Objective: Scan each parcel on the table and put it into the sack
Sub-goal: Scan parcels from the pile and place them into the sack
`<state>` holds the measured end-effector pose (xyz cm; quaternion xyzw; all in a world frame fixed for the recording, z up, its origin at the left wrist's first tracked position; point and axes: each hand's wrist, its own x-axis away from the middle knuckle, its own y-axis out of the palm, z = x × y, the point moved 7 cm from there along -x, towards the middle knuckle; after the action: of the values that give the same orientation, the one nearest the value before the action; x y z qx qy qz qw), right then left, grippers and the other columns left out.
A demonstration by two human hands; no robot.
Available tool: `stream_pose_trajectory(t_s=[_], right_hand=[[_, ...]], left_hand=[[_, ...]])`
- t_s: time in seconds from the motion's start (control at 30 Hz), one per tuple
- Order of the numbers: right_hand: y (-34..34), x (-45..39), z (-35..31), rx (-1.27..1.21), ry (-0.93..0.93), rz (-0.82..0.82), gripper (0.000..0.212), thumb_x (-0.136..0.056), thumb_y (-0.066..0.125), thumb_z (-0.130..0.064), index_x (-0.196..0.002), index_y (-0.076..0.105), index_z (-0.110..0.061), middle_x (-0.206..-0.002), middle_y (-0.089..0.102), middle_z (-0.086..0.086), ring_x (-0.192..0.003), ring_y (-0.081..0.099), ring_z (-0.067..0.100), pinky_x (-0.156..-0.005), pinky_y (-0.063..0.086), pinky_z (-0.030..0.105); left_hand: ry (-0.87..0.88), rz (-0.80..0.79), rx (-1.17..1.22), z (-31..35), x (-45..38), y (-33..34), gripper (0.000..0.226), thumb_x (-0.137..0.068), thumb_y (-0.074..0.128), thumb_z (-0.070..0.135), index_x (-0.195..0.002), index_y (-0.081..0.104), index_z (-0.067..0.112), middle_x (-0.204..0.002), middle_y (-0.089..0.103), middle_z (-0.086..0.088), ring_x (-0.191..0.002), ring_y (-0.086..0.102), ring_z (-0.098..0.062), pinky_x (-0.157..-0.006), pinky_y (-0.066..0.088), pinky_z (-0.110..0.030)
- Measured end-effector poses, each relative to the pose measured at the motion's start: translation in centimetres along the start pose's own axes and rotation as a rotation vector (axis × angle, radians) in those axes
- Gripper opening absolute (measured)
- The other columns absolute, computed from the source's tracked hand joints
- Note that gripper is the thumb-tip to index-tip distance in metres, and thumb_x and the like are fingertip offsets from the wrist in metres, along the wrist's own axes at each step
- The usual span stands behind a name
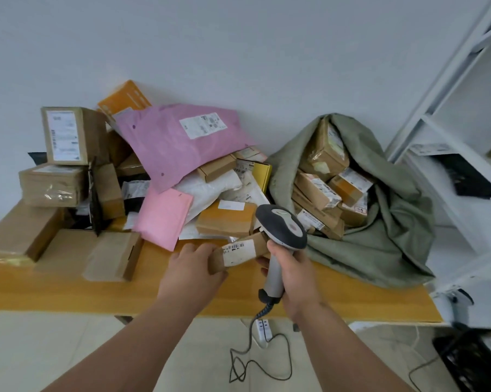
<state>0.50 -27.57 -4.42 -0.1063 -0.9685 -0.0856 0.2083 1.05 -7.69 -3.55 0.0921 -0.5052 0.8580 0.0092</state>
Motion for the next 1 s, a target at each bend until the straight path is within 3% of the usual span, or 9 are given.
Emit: stream_pose_trajectory(t_s=[0.07,0.17,0.3,0.4,0.73,1.0], right_hand=[[-0.2,0.1,0.1,-0.045,-0.006,0.028,0.031,-0.083,0.076,-0.037,-0.112,0.066,-0.031,-0.115,0.071,-0.003,-0.104,0.07,0.027,-0.097,0.053,0.05],[-0.8,0.3,0.0,-0.157,0.017,0.057,0.024,-0.093,0.069,-0.026,-0.116,0.062,-0.018,-0.108,0.071,0.007,-0.095,0.074,0.027,-0.086,0.057,0.041],[-0.6,1.3,-1.1,-0.124,-0.016,0.065,0.018,-0.095,0.065,-0.023,-0.108,0.063,-0.01,-0.083,0.07,0.015,-0.075,0.073,0.029,-0.07,0.058,0.039],[-0.1,2.0,-1.9,-0.059,-0.033,0.049,0.017,-0.095,0.065,-0.023,-0.099,0.064,-0.007,-0.074,0.068,0.016,-0.07,0.071,0.034,-0.063,0.055,0.038],[1.0,3.3,-3.9,0.039,-0.102,-0.051,0.017,-0.095,0.064,-0.023,-0.104,0.064,-0.008,-0.067,0.066,0.01,-0.06,0.068,0.028,-0.058,0.054,0.035],[1.7,3.8,-4.6,0.078,-0.133,-0.085,0.016,-0.095,0.061,-0.02,-0.099,0.062,-0.005,-0.065,0.063,0.01,-0.057,0.064,0.028,-0.058,0.051,0.036]], left_hand=[[0.03,0.025,0.081,0.1,0.0,-1.1,0.046,-0.088,0.065,0.041,-0.131,0.05,0.037,-0.115,0.057,0.007,-0.099,0.056,-0.017,-0.083,0.053,-0.035],[-0.076,0.043,0.367,-1.0,0.1,-2.1,0.035,-0.089,0.068,0.04,-0.118,0.05,0.035,-0.101,0.062,0.008,-0.085,0.06,-0.014,-0.067,0.052,-0.031],[-0.367,-0.03,1.037,-3.0,0.1,-1.3,0.042,-0.087,0.073,0.034,-0.122,0.056,0.018,-0.107,0.065,-0.005,-0.092,0.067,-0.027,-0.067,0.058,-0.036],[-0.468,-0.078,1.287,-3.3,0.1,-0.9,0.034,-0.088,0.073,0.029,-0.116,0.059,0.015,-0.11,0.069,-0.012,-0.097,0.069,-0.033,-0.065,0.059,-0.035],[-0.437,-0.069,1.426,-3.1,-0.8,-1.6,0.04,-0.088,0.072,0.024,-0.123,0.055,0.013,-0.112,0.069,-0.013,-0.099,0.069,-0.035,-0.077,0.058,-0.041],[-0.437,-0.033,1.38,-3.8,-1.4,-1.1,0.042,-0.086,0.074,0.024,-0.123,0.056,0.017,-0.115,0.067,-0.013,-0.101,0.068,-0.032,-0.073,0.058,-0.038]])
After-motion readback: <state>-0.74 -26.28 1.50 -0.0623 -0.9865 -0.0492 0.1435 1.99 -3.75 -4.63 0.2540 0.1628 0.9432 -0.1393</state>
